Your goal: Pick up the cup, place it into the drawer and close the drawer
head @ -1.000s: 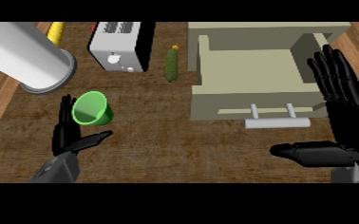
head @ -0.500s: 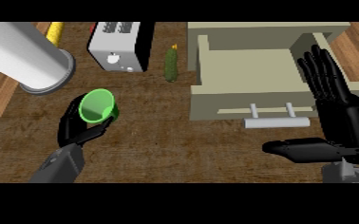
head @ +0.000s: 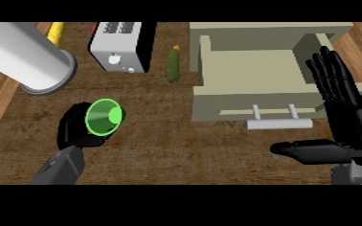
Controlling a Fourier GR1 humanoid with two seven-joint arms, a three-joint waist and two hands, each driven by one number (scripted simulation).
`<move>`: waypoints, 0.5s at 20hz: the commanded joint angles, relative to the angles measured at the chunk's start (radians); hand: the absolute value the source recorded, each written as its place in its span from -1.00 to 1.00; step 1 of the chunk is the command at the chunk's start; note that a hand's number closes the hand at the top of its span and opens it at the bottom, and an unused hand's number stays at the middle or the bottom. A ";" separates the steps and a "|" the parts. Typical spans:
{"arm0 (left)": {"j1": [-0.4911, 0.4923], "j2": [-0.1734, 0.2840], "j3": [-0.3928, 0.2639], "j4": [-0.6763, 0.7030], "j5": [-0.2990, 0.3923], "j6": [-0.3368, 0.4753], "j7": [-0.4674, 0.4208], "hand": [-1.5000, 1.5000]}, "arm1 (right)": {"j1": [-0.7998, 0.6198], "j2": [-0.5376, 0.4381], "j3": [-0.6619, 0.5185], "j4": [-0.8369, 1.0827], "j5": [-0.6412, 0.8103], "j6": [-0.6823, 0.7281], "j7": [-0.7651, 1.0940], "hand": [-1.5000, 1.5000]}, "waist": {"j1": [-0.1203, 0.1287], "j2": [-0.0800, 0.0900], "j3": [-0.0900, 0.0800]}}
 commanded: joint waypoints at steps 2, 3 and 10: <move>0.040 0.034 0.000 -0.020 0.004 -0.148 -0.131 1.00 | 0.018 -0.027 -0.035 -0.025 -0.044 0.029 0.007 -1.00 | 0.000 -0.002 0.000; 0.005 -0.017 -0.009 -0.023 -0.011 -0.055 -0.155 1.00 | 0.020 0.006 -0.002 -0.007 -0.002 0.004 -0.034 -1.00 | -0.005 0.001 0.000; -0.026 -0.030 -0.039 -0.132 -0.009 -0.105 -0.149 1.00 | -0.038 -0.010 -0.031 0.037 -0.012 -0.009 0.012 -1.00 | 0.014 -0.005 0.002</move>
